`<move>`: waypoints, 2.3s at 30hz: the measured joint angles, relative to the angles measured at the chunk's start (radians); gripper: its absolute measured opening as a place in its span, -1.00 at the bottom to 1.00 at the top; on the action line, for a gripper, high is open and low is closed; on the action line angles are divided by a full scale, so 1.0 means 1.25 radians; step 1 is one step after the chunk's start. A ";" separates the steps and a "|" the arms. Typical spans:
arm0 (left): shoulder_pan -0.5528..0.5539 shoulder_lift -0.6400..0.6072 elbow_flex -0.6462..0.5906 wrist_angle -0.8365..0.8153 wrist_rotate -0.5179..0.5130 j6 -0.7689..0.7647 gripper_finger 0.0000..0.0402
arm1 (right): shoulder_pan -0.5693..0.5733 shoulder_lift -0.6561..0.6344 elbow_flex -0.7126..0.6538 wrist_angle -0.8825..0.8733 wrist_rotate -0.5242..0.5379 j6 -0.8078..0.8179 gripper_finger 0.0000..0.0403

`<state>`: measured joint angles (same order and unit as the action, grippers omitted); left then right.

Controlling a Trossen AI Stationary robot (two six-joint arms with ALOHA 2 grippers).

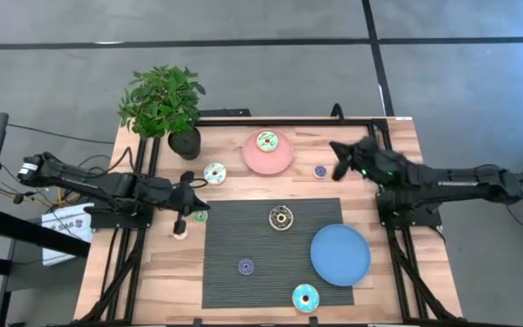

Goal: Pick & Place donuts
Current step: Put the small blue donut on the blue plate

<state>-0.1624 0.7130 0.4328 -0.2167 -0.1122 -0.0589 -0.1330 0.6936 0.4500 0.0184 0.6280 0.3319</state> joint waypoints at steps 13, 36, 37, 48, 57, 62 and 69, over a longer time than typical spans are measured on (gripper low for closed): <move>0.012 -0.011 0.000 -0.003 -0.002 -0.034 -1.00 | -0.394 0.326 0.395 -0.739 -0.302 0.239 -0.75; 0.012 -0.011 0.000 -0.001 -0.106 -0.175 -1.00 | -0.604 0.701 0.396 -0.681 -0.504 0.092 0.92; 0.012 -0.011 0.000 -0.001 -0.108 -0.175 -1.00 | -0.606 0.714 0.396 -0.680 -0.504 0.098 0.92; 0.012 -0.011 0.001 -0.001 -0.109 -0.182 -1.00 | -0.611 0.826 0.396 -0.681 -0.506 0.111 0.72; 0.012 -0.011 0.001 -0.001 -0.108 -0.194 -1.00 | -0.608 0.827 0.396 -0.671 -0.508 0.111 0.50; 0.012 -0.011 0.001 -0.001 -0.108 -0.197 -1.00 | -0.608 0.827 0.396 -0.669 -0.510 0.111 0.40; 0.012 -0.011 0.001 -0.001 -0.108 -0.207 -1.00 | -0.608 0.827 0.396 -0.672 -0.509 0.105 0.26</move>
<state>-0.1478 0.6994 0.4335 -0.2184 -0.2474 -0.3171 -0.8925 1.7279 0.9451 -0.8211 -0.0078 0.4633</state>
